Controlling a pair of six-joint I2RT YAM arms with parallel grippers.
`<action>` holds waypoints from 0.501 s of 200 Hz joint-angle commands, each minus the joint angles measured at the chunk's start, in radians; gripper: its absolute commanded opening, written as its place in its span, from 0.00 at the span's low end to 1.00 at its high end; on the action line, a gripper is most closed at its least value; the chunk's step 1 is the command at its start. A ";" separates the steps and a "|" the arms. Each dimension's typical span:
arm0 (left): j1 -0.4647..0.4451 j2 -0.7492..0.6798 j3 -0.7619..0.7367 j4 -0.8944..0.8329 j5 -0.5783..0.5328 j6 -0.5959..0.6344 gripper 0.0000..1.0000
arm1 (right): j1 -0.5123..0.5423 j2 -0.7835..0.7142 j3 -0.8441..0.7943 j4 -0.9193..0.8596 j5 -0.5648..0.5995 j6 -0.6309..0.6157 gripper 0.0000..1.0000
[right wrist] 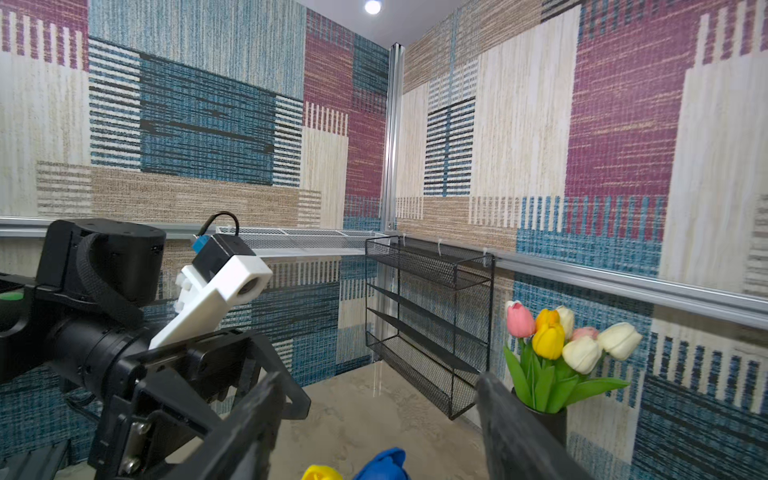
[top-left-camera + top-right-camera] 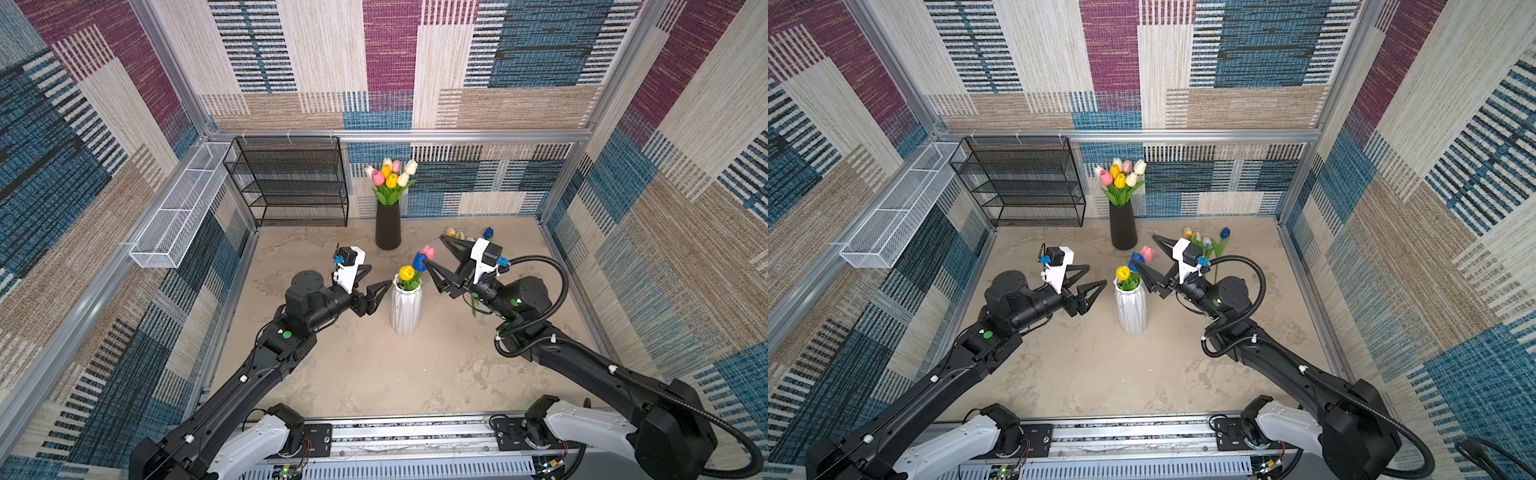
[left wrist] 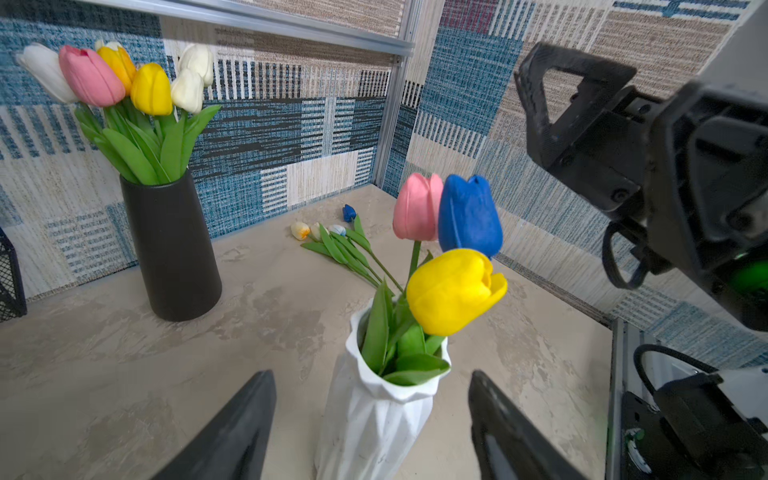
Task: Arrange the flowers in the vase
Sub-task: 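Withdraw the right gripper from the white vase toward the loose tulips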
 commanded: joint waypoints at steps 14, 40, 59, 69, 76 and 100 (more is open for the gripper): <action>-0.001 -0.032 0.045 0.019 0.113 0.079 0.85 | -0.091 -0.084 0.143 -0.342 0.178 0.085 0.73; -0.005 -0.123 -0.023 0.011 0.121 0.121 0.89 | -0.360 0.009 0.361 -0.736 0.033 0.258 0.61; -0.007 -0.204 -0.099 0.005 0.137 0.136 0.92 | -0.499 0.152 0.488 -1.010 -0.017 0.227 0.49; -0.011 -0.236 -0.128 -0.018 0.140 0.132 0.96 | -0.566 0.239 0.526 -1.120 -0.047 0.209 0.37; -0.017 -0.250 -0.142 -0.046 0.143 0.130 0.98 | -0.606 0.294 0.536 -1.162 -0.083 0.196 0.31; -0.073 -0.252 -0.146 -0.168 0.122 0.137 0.99 | -0.671 0.438 0.533 -1.207 -0.044 0.169 0.26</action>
